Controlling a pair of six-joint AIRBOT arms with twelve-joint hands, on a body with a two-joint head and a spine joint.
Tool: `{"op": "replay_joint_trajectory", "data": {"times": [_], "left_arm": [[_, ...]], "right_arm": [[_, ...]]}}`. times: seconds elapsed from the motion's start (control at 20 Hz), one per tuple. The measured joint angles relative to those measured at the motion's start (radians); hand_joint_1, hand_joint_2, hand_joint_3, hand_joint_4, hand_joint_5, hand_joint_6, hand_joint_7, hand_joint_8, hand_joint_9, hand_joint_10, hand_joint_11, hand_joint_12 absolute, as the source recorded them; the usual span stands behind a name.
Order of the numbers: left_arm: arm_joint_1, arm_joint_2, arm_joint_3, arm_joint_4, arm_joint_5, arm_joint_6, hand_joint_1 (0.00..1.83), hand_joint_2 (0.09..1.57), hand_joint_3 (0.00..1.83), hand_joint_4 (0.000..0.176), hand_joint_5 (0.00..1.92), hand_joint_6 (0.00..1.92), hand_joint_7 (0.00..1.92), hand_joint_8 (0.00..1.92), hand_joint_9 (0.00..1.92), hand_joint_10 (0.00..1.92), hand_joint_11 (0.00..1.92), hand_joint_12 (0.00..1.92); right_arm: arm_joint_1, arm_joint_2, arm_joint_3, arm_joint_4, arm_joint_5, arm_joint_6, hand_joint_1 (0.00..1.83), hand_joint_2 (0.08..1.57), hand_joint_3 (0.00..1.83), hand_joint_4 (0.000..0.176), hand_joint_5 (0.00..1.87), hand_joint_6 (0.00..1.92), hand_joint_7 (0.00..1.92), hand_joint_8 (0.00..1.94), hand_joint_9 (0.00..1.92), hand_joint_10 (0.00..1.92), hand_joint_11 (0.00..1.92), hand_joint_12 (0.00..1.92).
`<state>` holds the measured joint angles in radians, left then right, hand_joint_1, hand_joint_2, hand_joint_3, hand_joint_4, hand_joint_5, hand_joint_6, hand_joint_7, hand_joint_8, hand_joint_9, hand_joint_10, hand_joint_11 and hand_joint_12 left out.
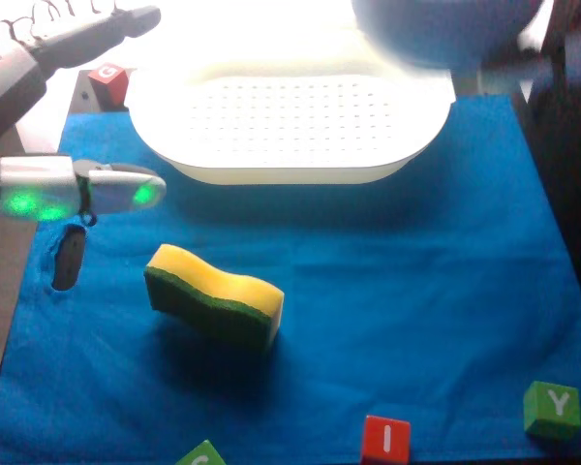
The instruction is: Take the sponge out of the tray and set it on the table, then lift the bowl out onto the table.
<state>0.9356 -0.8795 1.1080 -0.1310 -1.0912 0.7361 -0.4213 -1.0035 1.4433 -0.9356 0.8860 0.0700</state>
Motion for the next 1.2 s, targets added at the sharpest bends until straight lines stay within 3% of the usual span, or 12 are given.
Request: {"op": "replay_joint_trajectory", "data": {"times": [0.05,0.1,0.15,0.2,0.3,0.4,0.45,0.5,0.95,1.1,1.15,1.2], "left_arm": [[0.007,0.004,-0.002,0.010,-0.018,0.000,0.77,0.89,0.00,0.049,0.22,0.00,0.18,0.00,0.13,0.00,0.00,0.36],[0.012,0.007,-0.009,-0.001,-0.030,0.000,0.77,0.89,0.00,0.056,0.19,0.00,0.17,0.00,0.13,0.00,0.00,0.32],[0.017,0.008,-0.010,-0.004,-0.033,0.000,0.80,0.88,0.00,0.069,0.19,0.00,0.17,0.00,0.12,0.00,0.00,0.32],[0.017,0.008,-0.010,-0.004,-0.034,0.000,0.80,0.87,0.00,0.081,0.19,0.00,0.18,0.00,0.14,0.00,0.00,0.35],[0.017,0.009,-0.013,-0.005,-0.036,0.000,0.79,0.86,0.00,0.099,0.19,0.00,0.18,0.00,0.13,0.00,0.00,0.33],[0.017,0.009,-0.013,-0.004,-0.036,0.000,0.77,0.86,0.00,0.104,0.18,0.00,0.16,0.00,0.10,0.00,0.00,0.31],[0.017,0.009,-0.014,-0.003,-0.037,0.000,0.77,0.86,0.00,0.104,0.18,0.00,0.16,0.00,0.10,0.00,0.00,0.30],[0.017,0.009,-0.014,0.000,-0.037,0.000,0.79,0.86,0.00,0.097,0.18,0.00,0.16,0.00,0.10,0.00,0.00,0.30],[0.019,0.010,-0.022,0.000,-0.052,0.000,0.81,0.89,0.00,0.079,0.18,0.00,0.20,0.00,0.16,0.00,0.00,0.35],[0.023,0.010,-0.022,-0.004,-0.057,0.000,0.80,0.90,0.00,0.053,0.19,0.00,0.20,0.00,0.14,0.00,0.00,0.31],[0.023,0.010,-0.022,-0.003,-0.055,0.000,0.80,0.89,0.00,0.060,0.20,0.00,0.21,0.00,0.15,0.00,0.00,0.30],[0.023,0.010,-0.022,-0.004,-0.057,0.000,0.79,0.89,0.00,0.059,0.20,0.00,0.21,0.00,0.15,0.00,0.00,0.26]], "right_arm": [[-0.036,0.011,-0.025,-0.006,0.019,0.000,1.23,1.15,0.00,0.000,0.80,1.11,1.06,1.08,1.10,0.84,0.90,1.35],[-0.092,0.019,-0.061,-0.011,0.052,0.002,1.34,1.19,0.00,0.000,0.70,1.45,0.92,0.96,0.82,1.26,0.73,0.98],[-0.124,0.025,-0.087,-0.007,0.074,0.001,1.22,1.21,0.00,0.000,0.71,1.50,0.92,0.97,0.84,0.60,0.66,0.93],[-0.152,0.027,-0.103,0.015,0.108,0.002,1.12,1.24,0.00,0.000,0.72,1.38,0.86,0.42,0.84,0.24,0.48,0.90],[-0.213,0.027,-0.122,0.068,0.160,-0.001,1.08,1.24,0.00,0.000,0.74,1.34,0.91,0.05,0.84,0.04,0.42,0.83],[-0.233,0.017,-0.124,0.039,0.158,-0.001,1.13,1.12,0.00,0.000,0.82,0.24,0.93,0.01,0.86,0.01,0.52,0.76],[-0.247,0.012,-0.124,0.055,0.160,-0.002,1.11,1.21,0.00,0.000,0.77,1.09,0.94,0.00,0.90,0.00,0.62,0.71],[-0.271,-0.002,-0.123,0.094,0.165,-0.003,1.07,1.25,0.00,0.000,0.71,1.33,0.97,0.01,0.93,0.01,0.65,0.70],[-0.438,-0.127,-0.016,0.165,0.150,0.088,1.09,1.25,0.00,0.000,0.73,1.35,1.02,0.01,1.01,0.01,0.81,0.97],[-0.443,-0.136,-0.008,0.156,0.153,0.101,1.01,1.29,0.00,0.000,0.67,1.44,0.90,0.00,0.87,0.00,0.58,0.93],[-0.443,-0.136,-0.007,0.155,0.151,0.102,0.87,1.28,0.00,0.000,0.56,0.56,0.81,0.00,0.81,0.00,0.51,0.90],[-0.443,-0.136,-0.007,0.154,0.147,0.102,0.67,1.22,0.00,0.000,0.45,0.17,0.53,0.00,0.56,0.00,0.32,0.83]]}}
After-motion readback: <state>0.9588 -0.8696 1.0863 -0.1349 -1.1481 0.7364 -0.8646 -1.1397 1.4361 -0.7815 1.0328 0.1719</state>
